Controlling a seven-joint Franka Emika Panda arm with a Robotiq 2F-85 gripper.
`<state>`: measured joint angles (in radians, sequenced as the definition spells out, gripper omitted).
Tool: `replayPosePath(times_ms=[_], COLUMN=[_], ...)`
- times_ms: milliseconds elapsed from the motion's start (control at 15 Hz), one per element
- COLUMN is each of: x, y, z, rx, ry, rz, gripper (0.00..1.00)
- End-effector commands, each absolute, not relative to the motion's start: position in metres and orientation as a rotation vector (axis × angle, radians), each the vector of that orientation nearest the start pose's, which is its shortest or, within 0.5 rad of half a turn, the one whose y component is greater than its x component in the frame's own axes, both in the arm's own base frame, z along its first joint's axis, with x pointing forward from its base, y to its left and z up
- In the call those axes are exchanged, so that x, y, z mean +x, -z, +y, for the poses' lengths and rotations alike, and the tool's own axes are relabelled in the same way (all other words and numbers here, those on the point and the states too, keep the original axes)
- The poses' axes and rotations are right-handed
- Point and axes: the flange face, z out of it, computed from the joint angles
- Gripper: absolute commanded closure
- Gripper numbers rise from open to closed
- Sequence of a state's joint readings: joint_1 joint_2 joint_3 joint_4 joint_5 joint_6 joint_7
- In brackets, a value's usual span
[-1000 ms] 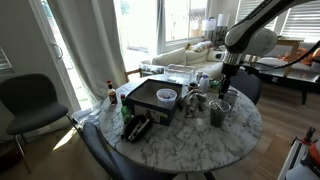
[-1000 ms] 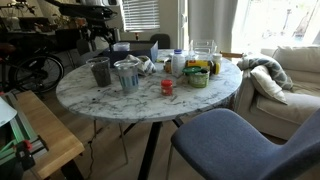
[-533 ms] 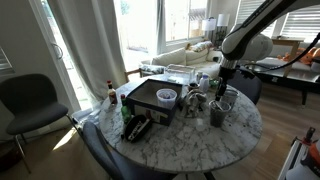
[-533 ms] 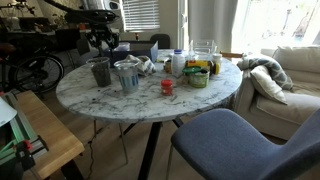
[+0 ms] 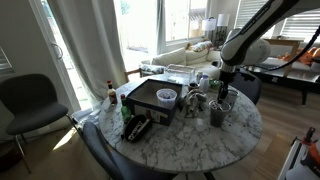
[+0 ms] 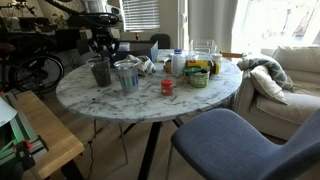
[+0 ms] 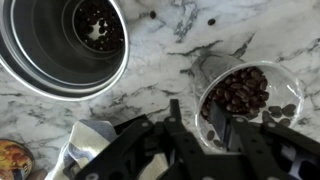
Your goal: Move the clear cup to the right side of the box
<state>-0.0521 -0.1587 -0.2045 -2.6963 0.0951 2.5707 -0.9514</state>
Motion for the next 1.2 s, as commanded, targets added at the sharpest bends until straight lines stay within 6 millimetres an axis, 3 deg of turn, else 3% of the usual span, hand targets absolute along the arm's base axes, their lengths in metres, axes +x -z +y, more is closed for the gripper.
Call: replayPosePath(times_ms=[0,133,267,533,733,1133], x=[0.401,0.402,0.404,0.41,0.414,0.419], y=[-0.273,-0.268,-0.264,-0.259,-0.257,-0.277], z=[-0.101,-0.099,-0.099,-0.1,-0.099,-0.107], rx=[-2.917,-2.898,-2.884,-2.879,-2.877,-2.883], ry=[0.081,0.058,0.043,0.031,0.022,-0.032], rz=[-1.005,-1.034,-1.054,-1.074,-1.083,-1.079], gripper=[0.74,0.68,0.69,0.81,1.0,0.99])
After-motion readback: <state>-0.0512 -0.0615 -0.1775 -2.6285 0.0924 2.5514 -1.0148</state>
